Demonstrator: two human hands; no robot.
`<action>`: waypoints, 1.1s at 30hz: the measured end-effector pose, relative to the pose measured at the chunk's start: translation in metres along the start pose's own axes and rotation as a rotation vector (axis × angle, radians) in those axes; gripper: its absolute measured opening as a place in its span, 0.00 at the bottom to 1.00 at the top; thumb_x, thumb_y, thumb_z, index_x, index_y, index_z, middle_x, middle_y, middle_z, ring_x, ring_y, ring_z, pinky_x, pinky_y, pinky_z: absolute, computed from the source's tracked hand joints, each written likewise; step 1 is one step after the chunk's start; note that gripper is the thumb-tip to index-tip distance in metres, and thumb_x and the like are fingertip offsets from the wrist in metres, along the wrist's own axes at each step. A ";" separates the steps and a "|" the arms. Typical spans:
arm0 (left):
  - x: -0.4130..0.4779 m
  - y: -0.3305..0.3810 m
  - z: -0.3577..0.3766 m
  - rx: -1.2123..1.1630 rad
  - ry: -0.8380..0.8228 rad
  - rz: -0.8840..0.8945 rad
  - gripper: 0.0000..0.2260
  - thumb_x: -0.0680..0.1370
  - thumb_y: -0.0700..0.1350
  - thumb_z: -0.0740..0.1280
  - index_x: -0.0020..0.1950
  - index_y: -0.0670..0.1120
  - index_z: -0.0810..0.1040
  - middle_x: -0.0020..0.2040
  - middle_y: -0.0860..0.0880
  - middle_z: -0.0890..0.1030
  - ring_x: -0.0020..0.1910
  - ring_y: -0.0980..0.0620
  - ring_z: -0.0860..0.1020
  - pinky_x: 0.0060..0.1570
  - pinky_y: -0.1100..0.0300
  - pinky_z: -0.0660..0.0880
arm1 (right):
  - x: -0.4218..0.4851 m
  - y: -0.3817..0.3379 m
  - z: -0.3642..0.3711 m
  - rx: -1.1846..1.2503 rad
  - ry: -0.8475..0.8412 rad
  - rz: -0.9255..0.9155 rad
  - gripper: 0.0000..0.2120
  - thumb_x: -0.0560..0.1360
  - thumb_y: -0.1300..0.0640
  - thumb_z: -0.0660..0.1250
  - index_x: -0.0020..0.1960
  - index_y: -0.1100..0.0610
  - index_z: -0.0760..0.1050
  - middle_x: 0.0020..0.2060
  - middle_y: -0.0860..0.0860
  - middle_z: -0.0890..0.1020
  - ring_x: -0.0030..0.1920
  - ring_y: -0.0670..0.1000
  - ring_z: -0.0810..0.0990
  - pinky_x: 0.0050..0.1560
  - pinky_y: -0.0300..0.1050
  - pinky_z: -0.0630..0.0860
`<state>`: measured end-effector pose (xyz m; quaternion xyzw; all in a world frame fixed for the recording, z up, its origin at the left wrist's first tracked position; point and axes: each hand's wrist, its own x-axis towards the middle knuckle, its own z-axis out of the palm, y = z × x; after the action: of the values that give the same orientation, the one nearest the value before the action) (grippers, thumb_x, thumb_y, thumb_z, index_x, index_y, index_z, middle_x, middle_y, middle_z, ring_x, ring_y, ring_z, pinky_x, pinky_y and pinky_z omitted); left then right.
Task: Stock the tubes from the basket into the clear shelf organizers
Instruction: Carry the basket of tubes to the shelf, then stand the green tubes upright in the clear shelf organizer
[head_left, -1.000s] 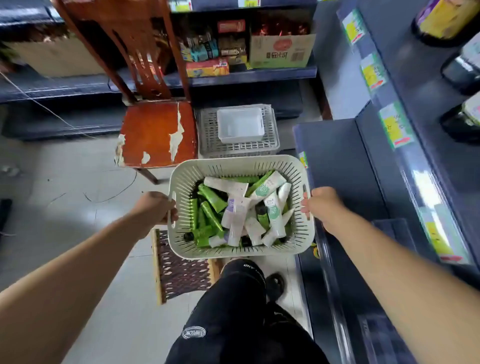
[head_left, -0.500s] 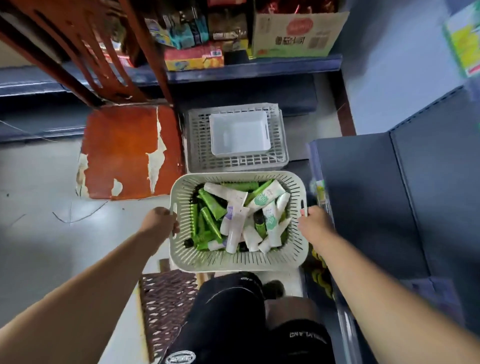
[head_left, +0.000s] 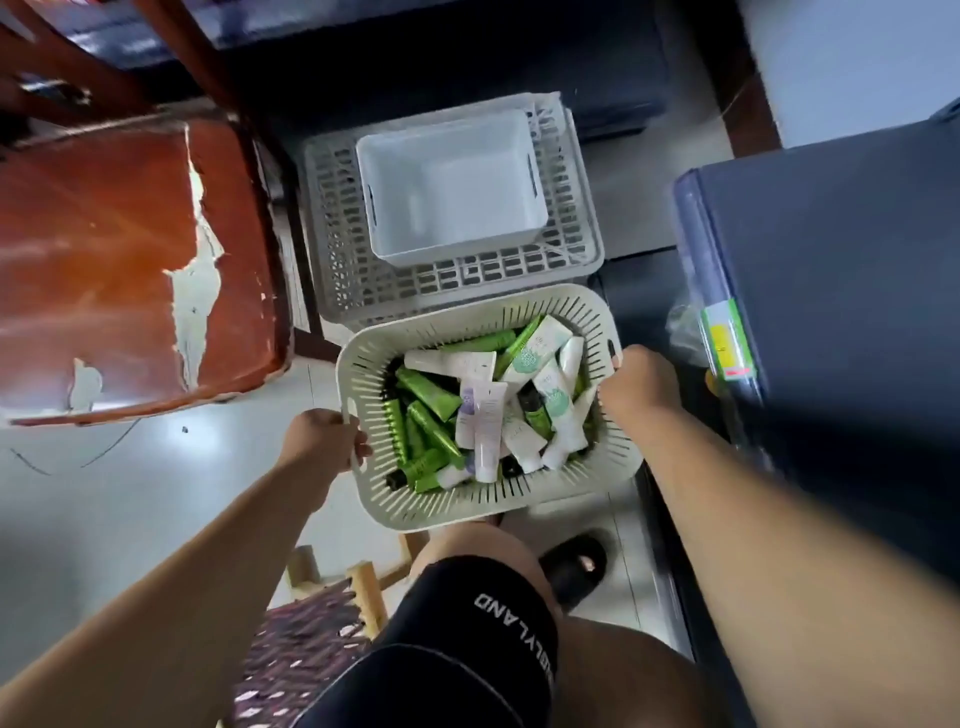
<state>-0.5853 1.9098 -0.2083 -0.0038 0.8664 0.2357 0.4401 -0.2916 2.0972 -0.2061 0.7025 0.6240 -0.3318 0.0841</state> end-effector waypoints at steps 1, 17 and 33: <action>0.013 -0.002 0.009 0.013 0.010 0.000 0.07 0.78 0.30 0.64 0.43 0.38 0.79 0.37 0.40 0.81 0.34 0.44 0.81 0.49 0.44 0.82 | 0.011 0.002 0.010 -0.003 0.001 -0.012 0.08 0.76 0.67 0.65 0.54 0.64 0.77 0.53 0.62 0.82 0.53 0.64 0.81 0.45 0.45 0.71; 0.159 -0.042 0.077 0.069 -0.065 0.252 0.08 0.81 0.30 0.62 0.59 0.29 0.75 0.40 0.38 0.80 0.28 0.48 0.81 0.30 0.58 0.81 | 0.091 0.033 0.107 0.235 0.016 -0.103 0.11 0.70 0.61 0.61 0.51 0.56 0.76 0.50 0.54 0.82 0.51 0.58 0.81 0.53 0.51 0.80; 0.128 -0.012 0.079 0.690 -0.238 0.997 0.12 0.78 0.42 0.61 0.60 0.46 0.78 0.53 0.48 0.81 0.43 0.54 0.76 0.41 0.59 0.74 | 0.038 -0.007 0.129 0.181 0.228 -0.335 0.15 0.78 0.63 0.63 0.51 0.45 0.82 0.51 0.43 0.83 0.53 0.47 0.82 0.57 0.47 0.79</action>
<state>-0.6005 1.9569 -0.3505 0.5706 0.7351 0.1179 0.3467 -0.3448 2.0611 -0.3251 0.6266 0.7050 -0.3144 -0.1067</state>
